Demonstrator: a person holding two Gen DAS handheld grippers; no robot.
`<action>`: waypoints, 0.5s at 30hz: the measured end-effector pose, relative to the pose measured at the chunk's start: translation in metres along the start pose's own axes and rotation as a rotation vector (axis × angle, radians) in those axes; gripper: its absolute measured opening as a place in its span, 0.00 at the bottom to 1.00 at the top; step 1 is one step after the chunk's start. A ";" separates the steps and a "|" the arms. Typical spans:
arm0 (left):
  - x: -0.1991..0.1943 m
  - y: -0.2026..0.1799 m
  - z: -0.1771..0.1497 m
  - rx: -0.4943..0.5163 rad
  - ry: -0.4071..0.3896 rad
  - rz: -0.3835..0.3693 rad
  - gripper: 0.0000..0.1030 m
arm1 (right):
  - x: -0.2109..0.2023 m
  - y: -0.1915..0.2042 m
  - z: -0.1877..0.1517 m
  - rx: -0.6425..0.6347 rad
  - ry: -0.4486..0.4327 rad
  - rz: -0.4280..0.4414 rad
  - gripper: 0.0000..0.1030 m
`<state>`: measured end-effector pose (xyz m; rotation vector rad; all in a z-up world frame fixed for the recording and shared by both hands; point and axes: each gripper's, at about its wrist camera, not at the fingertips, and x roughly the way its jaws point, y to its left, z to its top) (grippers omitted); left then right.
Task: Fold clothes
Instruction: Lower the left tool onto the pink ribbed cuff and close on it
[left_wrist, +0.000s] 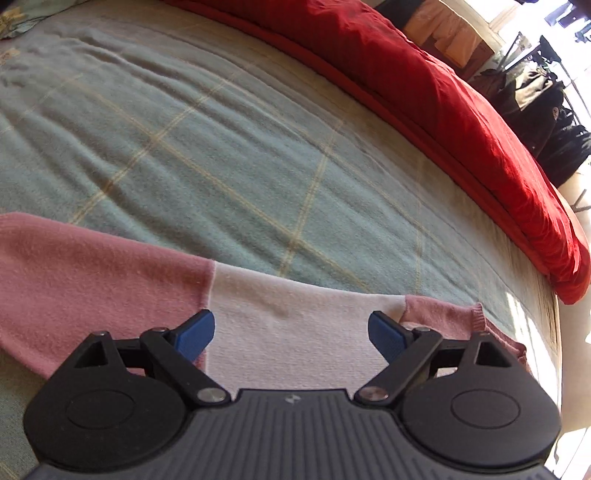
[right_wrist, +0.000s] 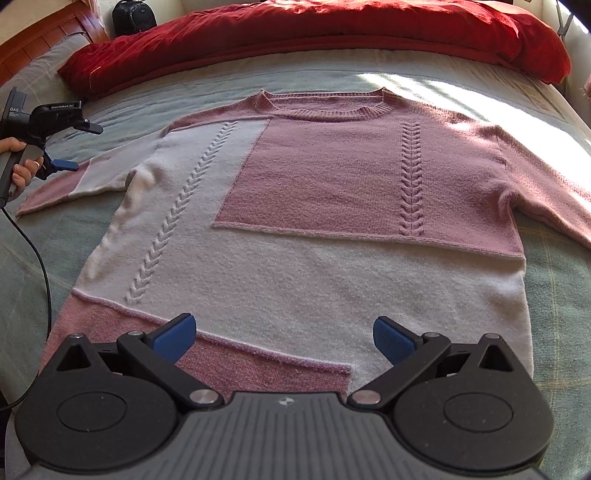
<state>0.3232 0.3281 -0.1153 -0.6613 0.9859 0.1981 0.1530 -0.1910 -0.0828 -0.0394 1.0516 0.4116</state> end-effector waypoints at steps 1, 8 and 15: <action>0.002 0.011 0.001 -0.024 -0.006 0.008 0.87 | 0.002 0.003 0.001 -0.003 0.007 -0.006 1.00; 0.018 0.047 0.024 -0.101 -0.092 -0.005 0.88 | 0.017 0.022 0.005 -0.029 0.073 -0.030 1.00; 0.009 0.043 0.035 -0.081 -0.093 0.025 0.88 | 0.014 0.042 0.008 -0.065 0.074 -0.028 1.00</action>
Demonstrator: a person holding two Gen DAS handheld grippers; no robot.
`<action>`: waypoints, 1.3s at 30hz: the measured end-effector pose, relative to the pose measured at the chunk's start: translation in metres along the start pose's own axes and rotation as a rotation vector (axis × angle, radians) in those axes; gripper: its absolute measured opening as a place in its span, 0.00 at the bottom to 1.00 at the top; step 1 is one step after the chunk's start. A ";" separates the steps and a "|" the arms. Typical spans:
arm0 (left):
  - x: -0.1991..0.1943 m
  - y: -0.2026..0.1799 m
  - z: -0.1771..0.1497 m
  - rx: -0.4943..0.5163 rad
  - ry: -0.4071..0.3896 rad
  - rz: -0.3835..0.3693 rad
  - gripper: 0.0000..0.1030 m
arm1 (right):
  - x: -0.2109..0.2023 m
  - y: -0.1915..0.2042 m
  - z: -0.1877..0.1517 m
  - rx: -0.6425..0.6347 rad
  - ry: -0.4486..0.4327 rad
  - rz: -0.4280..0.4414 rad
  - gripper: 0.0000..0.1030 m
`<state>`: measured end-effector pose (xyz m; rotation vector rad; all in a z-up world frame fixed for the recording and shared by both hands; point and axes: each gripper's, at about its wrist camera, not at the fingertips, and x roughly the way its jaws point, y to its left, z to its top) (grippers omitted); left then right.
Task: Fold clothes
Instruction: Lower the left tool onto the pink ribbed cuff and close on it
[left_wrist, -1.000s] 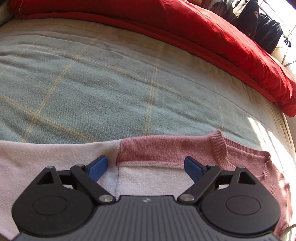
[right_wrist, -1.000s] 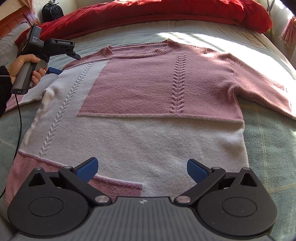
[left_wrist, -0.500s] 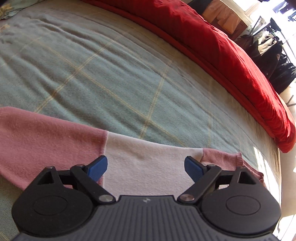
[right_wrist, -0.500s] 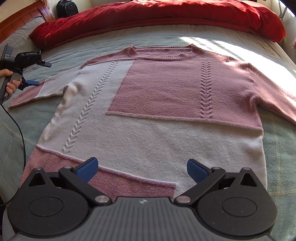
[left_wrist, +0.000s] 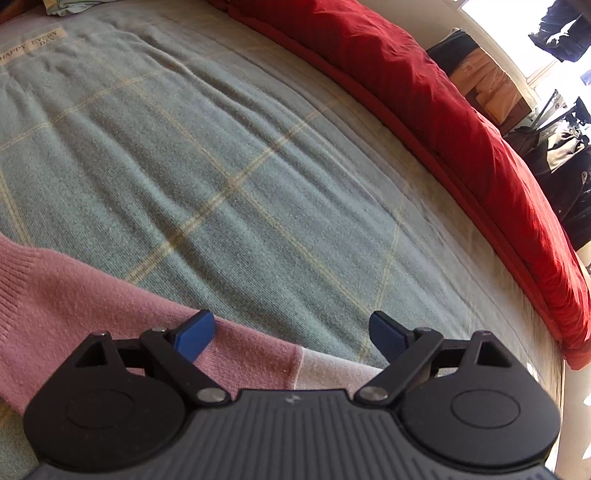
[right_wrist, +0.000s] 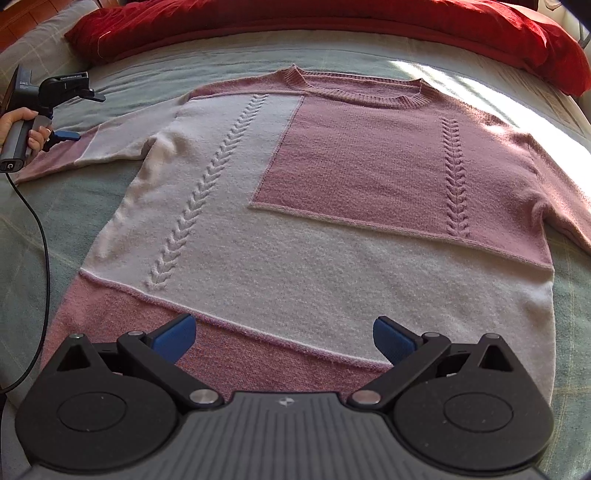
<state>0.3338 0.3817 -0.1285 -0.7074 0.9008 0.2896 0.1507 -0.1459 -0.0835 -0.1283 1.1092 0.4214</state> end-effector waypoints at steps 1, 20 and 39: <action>-0.006 -0.001 -0.002 0.016 0.011 0.012 0.88 | -0.001 0.002 0.001 -0.005 -0.003 -0.002 1.00; -0.139 0.080 -0.027 0.017 0.072 0.060 0.43 | -0.048 0.051 -0.015 -0.048 -0.047 0.088 1.00; -0.087 0.163 -0.028 -0.212 0.036 -0.165 0.29 | -0.046 0.101 0.036 -0.106 -0.107 0.220 1.00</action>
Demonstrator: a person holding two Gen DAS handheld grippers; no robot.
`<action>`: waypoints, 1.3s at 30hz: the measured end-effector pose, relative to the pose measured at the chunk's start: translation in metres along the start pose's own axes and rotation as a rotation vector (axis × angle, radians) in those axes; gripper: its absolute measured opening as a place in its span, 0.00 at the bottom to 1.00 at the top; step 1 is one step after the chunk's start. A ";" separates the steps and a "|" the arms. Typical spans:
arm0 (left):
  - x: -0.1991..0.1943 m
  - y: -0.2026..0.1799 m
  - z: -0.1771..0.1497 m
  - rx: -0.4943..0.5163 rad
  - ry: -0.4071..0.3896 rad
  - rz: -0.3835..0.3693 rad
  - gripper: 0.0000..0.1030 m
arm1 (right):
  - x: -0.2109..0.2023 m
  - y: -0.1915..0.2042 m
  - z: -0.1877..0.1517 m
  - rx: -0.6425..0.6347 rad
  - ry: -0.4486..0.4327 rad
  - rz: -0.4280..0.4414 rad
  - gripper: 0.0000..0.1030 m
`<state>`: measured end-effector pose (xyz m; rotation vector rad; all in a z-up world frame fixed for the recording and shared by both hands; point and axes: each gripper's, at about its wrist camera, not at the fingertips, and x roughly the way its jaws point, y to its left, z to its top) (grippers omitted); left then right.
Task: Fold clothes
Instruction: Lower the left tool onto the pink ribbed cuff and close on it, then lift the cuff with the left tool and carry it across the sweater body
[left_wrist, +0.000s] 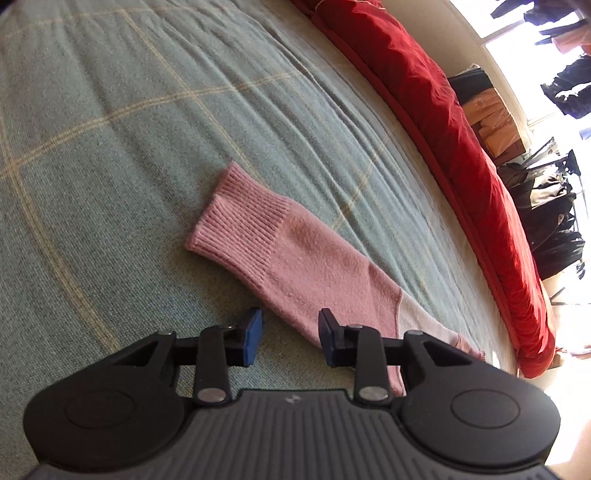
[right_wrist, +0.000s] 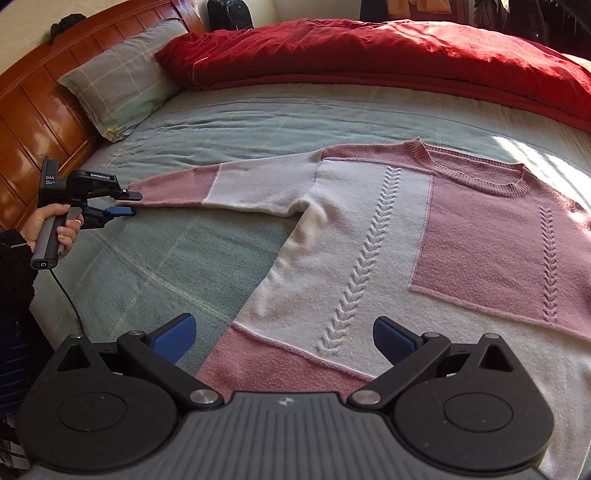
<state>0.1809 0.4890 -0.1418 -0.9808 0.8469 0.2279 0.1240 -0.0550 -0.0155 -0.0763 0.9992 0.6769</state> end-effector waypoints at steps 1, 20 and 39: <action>0.002 0.003 0.001 -0.016 -0.007 -0.018 0.30 | 0.004 0.003 0.001 -0.006 0.003 0.004 1.00; 0.022 0.046 0.002 -0.228 -0.134 -0.151 0.18 | 0.038 0.010 -0.001 -0.017 0.067 0.002 1.00; 0.048 0.029 0.004 -0.224 -0.147 -0.168 0.21 | 0.027 0.026 0.013 -0.062 0.045 0.120 1.00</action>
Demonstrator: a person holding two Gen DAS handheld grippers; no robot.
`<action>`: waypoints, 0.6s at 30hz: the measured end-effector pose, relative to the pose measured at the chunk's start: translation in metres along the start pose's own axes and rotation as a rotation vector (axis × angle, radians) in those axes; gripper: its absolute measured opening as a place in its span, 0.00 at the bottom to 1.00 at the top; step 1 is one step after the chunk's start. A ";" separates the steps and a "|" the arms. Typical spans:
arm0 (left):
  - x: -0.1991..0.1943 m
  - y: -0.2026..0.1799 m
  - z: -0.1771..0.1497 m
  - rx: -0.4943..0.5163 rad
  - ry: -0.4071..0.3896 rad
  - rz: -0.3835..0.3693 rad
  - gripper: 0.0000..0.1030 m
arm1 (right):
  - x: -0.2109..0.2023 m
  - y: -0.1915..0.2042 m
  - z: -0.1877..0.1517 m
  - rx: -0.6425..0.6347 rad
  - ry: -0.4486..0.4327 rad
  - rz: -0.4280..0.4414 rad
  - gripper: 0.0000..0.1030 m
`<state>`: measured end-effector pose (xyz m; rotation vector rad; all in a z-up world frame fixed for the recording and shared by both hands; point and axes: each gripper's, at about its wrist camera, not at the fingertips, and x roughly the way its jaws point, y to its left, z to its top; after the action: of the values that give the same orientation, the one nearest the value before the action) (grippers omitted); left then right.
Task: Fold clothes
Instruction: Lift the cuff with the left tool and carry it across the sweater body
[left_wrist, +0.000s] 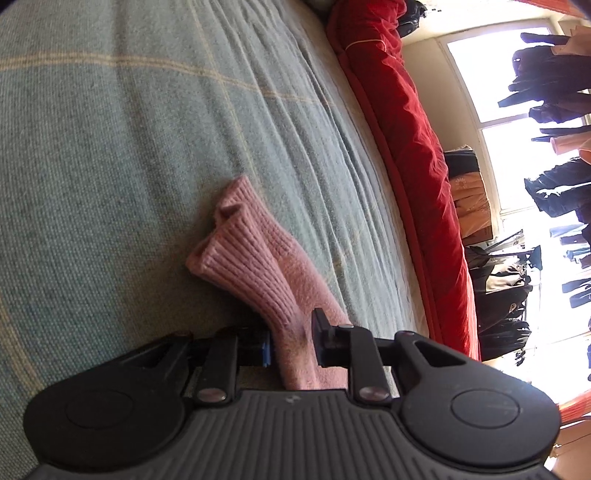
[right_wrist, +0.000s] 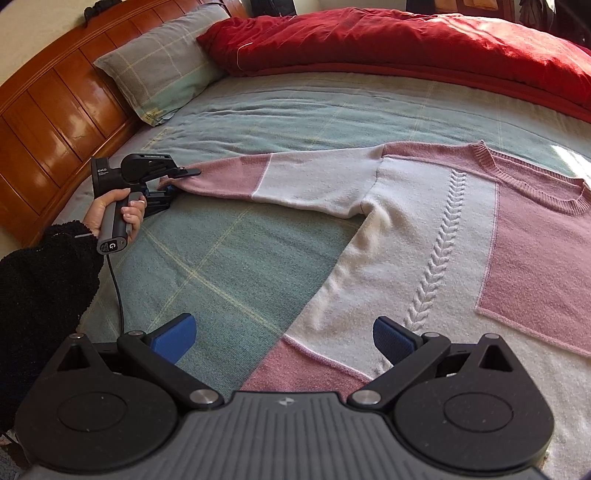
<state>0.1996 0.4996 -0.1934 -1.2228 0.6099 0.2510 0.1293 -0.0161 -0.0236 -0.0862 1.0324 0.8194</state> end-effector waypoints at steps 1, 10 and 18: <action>0.001 -0.001 -0.001 0.014 -0.021 0.003 0.23 | 0.001 0.002 0.000 -0.007 0.005 -0.002 1.00; 0.000 -0.007 -0.003 0.064 -0.050 0.038 0.15 | 0.005 0.008 -0.005 -0.015 0.018 0.007 1.00; -0.002 -0.030 -0.008 0.159 -0.047 0.161 0.07 | 0.000 0.007 -0.008 -0.031 0.013 -0.037 1.00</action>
<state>0.2105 0.4819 -0.1702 -1.0140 0.6753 0.3587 0.1189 -0.0152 -0.0258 -0.1369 1.0276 0.8020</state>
